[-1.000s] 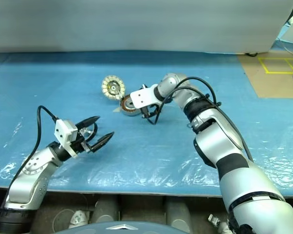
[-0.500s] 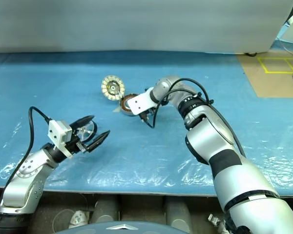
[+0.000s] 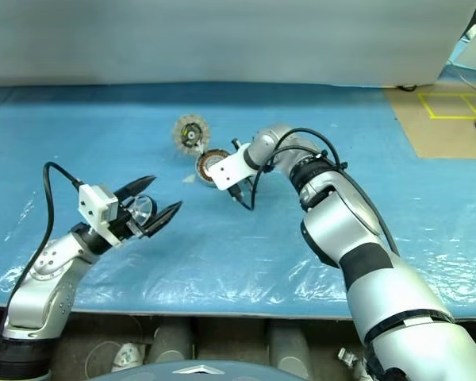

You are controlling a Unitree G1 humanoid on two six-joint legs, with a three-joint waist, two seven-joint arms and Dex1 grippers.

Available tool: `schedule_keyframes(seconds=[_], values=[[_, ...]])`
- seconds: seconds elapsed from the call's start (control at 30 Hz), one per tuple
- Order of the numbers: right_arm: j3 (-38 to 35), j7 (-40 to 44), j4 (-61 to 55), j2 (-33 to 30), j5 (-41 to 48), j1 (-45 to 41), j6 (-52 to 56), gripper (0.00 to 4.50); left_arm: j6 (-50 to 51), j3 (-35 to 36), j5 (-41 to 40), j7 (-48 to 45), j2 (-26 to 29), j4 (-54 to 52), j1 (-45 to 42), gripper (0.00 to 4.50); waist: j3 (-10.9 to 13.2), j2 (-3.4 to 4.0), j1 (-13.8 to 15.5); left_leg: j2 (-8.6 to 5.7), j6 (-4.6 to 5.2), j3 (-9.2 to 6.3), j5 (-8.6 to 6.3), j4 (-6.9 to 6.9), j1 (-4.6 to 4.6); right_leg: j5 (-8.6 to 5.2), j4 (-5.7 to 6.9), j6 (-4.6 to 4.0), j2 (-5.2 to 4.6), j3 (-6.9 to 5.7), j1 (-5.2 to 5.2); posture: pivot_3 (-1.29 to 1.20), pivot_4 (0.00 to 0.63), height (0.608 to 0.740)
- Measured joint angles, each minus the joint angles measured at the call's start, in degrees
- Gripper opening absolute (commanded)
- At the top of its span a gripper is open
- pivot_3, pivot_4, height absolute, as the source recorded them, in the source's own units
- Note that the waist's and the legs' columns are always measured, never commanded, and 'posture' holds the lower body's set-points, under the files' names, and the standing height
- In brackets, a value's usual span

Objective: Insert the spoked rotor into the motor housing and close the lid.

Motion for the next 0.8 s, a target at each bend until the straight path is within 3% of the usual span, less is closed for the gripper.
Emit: schedule_keyframes(seconds=[0.27, 0.4, 0.57, 0.67, 0.8], values=[[-2.48, 22.38, -32.28, -8.36, 11.36, 15.78, 15.69, 0.01, 0.35, -0.83, 0.09, -0.13, 0.04, -0.16, 0.54, 4.50, -0.03, -0.05, 0.43, 0.03, 0.03, -0.09, 0.00, 0.14, -0.02, 0.00, 0.10, 0.00, -0.01, -0.04, 0.07, 0.00, 0.150, 0.740], [-1.82, 24.45, -43.79, -9.97, 12.97, 21.16, 23.23, 0.01, 0.94, -1.98, 0.08, -0.60, 0.11, -0.43, 0.56, 4.50, -0.03, -0.05, 0.15, 0.00, -0.18, -0.05, -0.12, 0.23, 0.25, -0.01, 0.38, -0.01, 0.00, -0.01, 0.11, 0.00, 0.150, 0.740], [-1.22, 24.57, -47.91, -10.22, 13.57, 22.34, 28.80, 0.01, 1.68, -2.52, 0.09, -1.15, 0.40, -0.74, 0.97, 4.50, -0.03, -0.05, 0.02, 0.00, -0.19, -0.03, -0.14, 0.58, 0.36, -0.06, 0.70, -0.05, 0.00, 0.13, 0.12, 0.00, 0.150, 0.740], [-1.18, 23.91, -47.36, -9.55, 13.69, 22.25, 29.27, 0.69, 1.73, -2.52, 0.09, -1.33, 0.42, -0.75, 1.14, 4.50, -0.03, -0.05, 0.02, -0.03, -0.19, -0.03, -0.14, 0.71, 0.37, -0.05, 0.77, -0.05, -0.01, 0.14, 0.15, 0.00, 0.150, 0.740], [-1.68, 22.12, -45.73, -7.57, 15.21, 21.79, 31.13, 1.99, 1.73, -2.60, 0.10, -1.37, 0.41, -0.89, 1.13, 4.50, -0.03, -0.05, -0.01, -0.01, -0.20, -0.04, -0.14, 0.72, 0.37, -0.05, 0.84, -0.05, 0.00, 0.15, 0.12, 0.00, 0.150, 0.740]])
